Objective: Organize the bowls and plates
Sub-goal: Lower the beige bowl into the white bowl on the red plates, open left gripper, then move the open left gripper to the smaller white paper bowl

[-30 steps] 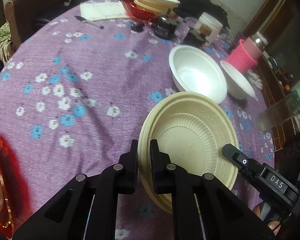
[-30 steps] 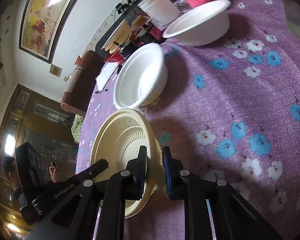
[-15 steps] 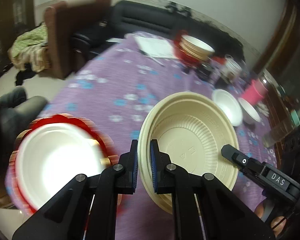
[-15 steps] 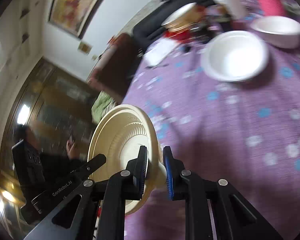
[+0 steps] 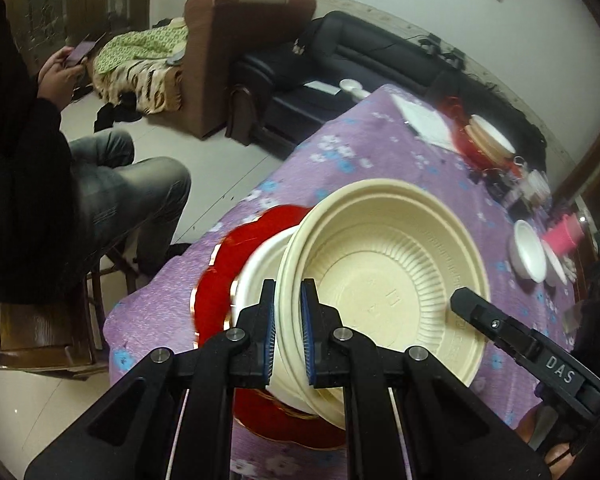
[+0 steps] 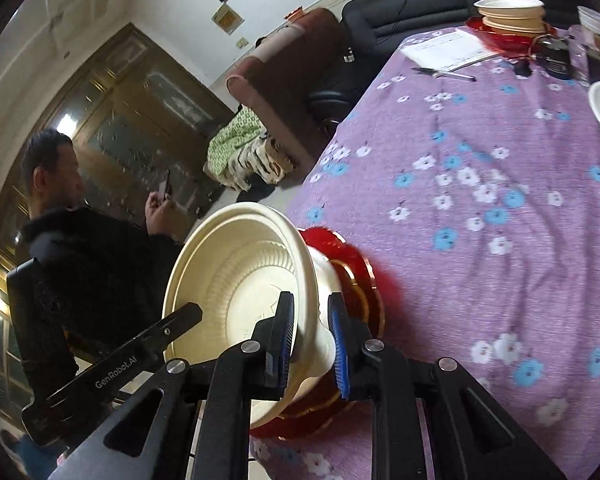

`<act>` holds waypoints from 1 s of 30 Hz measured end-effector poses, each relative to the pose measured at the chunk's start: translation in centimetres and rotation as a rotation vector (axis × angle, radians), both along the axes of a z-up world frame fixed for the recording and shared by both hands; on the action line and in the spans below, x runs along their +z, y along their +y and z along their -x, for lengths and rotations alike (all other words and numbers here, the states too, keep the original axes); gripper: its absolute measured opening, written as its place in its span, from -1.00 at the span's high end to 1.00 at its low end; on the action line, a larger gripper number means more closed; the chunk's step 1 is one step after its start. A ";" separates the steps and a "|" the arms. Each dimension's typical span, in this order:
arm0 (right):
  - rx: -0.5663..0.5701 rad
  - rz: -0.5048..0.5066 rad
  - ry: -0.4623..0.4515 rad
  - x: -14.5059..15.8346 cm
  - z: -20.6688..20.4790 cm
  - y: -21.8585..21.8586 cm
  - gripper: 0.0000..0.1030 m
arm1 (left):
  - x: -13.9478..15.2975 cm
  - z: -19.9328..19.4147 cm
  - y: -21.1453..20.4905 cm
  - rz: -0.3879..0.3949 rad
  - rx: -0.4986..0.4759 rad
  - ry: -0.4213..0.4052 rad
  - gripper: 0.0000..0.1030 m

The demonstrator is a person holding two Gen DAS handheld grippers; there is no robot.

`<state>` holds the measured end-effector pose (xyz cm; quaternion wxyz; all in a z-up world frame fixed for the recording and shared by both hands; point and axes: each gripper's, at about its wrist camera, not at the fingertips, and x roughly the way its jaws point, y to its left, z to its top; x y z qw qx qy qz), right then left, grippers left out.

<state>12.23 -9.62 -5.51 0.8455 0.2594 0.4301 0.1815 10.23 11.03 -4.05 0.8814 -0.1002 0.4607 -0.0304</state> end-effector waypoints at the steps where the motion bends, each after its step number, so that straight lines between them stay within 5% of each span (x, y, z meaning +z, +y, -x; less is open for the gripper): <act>1: 0.000 0.010 -0.002 -0.1 0.0 0.4 0.63 | -0.4 -0.2 0.2 0.005 0.002 0.009 0.82; 13: -0.006 0.085 0.013 -1.9 -0.4 2.8 0.60 | -1.1 0.1 1.5 -0.061 0.032 0.003 0.80; 17: -0.031 0.096 -0.044 -1.0 0.3 1.9 0.24 | -0.4 0.6 2.4 -0.070 0.057 -0.025 0.61; 25: -0.241 0.033 -0.155 -0.1 3.0 -7.5 -0.34 | 1.7 2.4 1.5 -0.011 0.043 -0.114 0.56; 29: -0.416 0.035 -0.144 -1.0 5.3 -14.5 -0.47 | 2.6 3.2 -2.9 0.003 -0.061 -0.133 -0.01; 30: -0.459 0.043 -0.142 -1.3 6.0 -16.4 -0.48 | 2.8 3.4 -5.0 0.000 -0.105 -0.140 -0.02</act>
